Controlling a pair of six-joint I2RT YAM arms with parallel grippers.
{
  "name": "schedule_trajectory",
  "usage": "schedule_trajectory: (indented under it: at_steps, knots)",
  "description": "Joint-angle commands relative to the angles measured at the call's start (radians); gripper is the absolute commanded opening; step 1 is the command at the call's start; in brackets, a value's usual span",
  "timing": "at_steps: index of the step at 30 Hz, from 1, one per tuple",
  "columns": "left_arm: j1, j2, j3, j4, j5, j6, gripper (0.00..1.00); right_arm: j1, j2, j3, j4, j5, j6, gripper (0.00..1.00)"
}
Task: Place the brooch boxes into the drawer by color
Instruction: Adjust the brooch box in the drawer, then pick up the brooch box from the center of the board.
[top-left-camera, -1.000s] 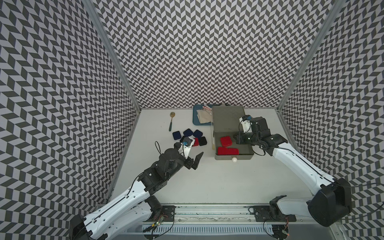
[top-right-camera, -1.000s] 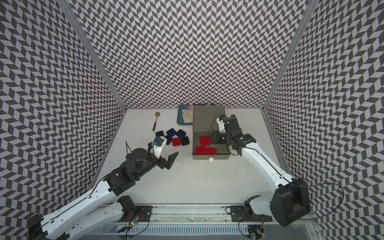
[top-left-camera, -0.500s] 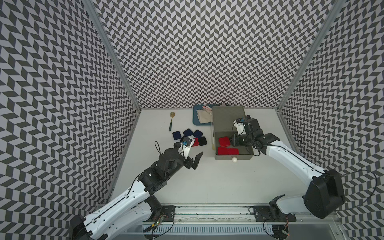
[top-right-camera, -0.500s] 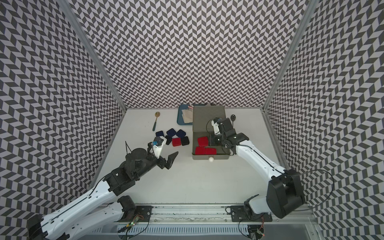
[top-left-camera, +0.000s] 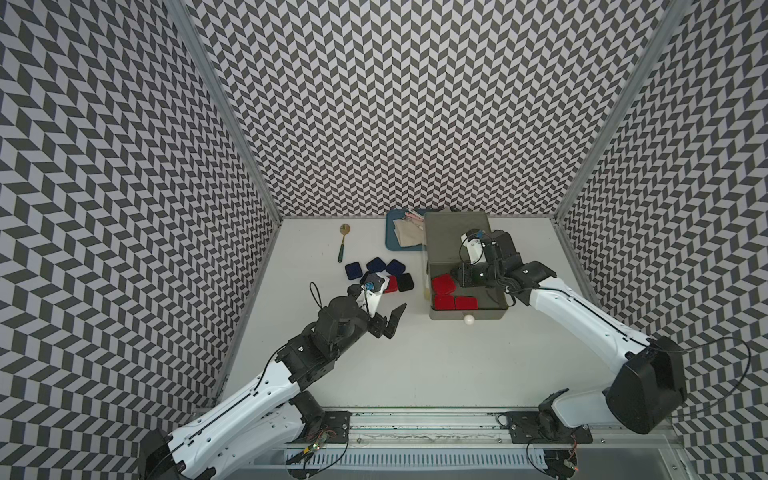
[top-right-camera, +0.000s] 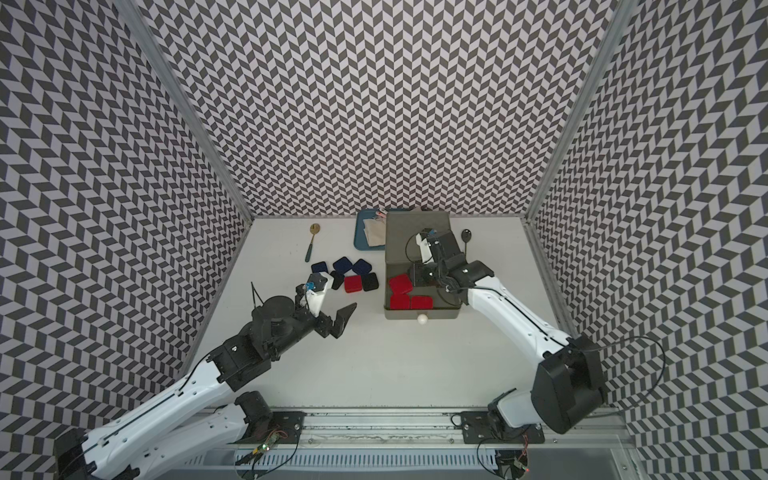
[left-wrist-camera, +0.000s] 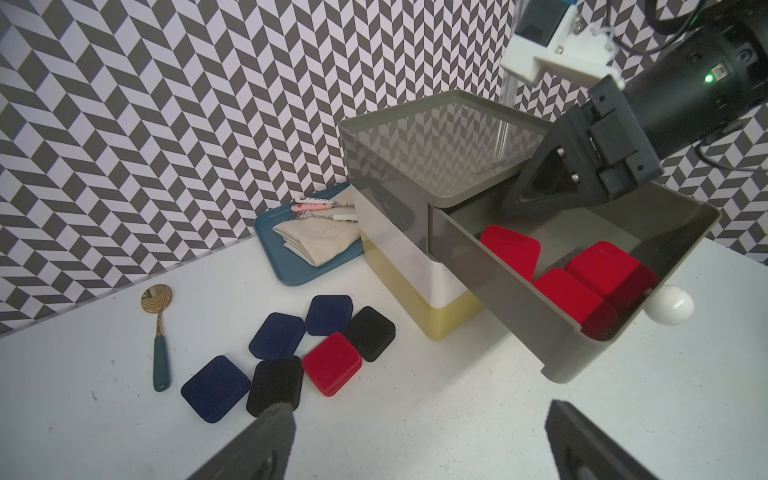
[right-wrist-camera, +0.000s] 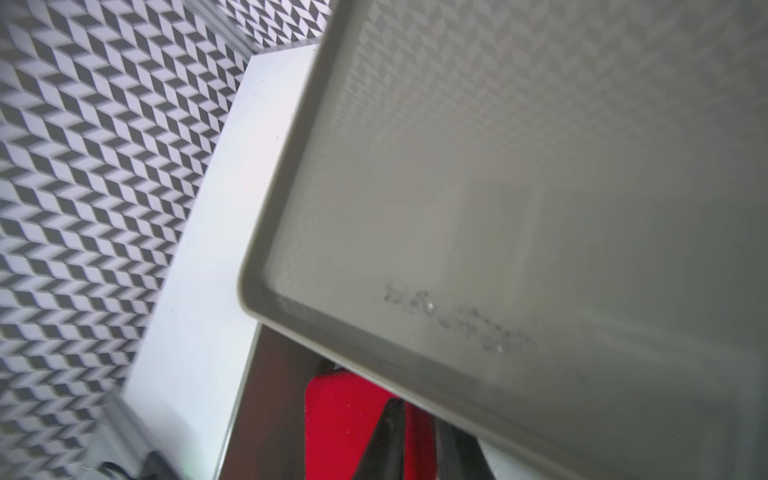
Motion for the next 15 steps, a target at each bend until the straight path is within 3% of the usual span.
schedule_trajectory:
  at_steps: [1, 5, 10, 15]
  knots:
    - [0.019, 0.04, 0.024, -0.001, -0.04, -0.08, 1.0, 0.005, -0.055, 0.041, -0.011, 0.029, -0.005, 0.3]
    - [0.107, 0.156, 0.127, -0.067, -0.045, -0.202, 1.0, 0.005, -0.131, 0.071, -0.044, 0.02, 0.005, 0.35]
    - [0.284, 0.364, 0.217, -0.109, 0.147, -0.309, 1.0, 0.005, -0.259, 0.065, -0.06, 0.05, 0.009, 0.39]
    - [0.308, 0.551, 0.332, -0.187, 0.237, -0.426, 0.98, 0.004, -0.334, 0.05, -0.132, 0.087, -0.013, 0.41]
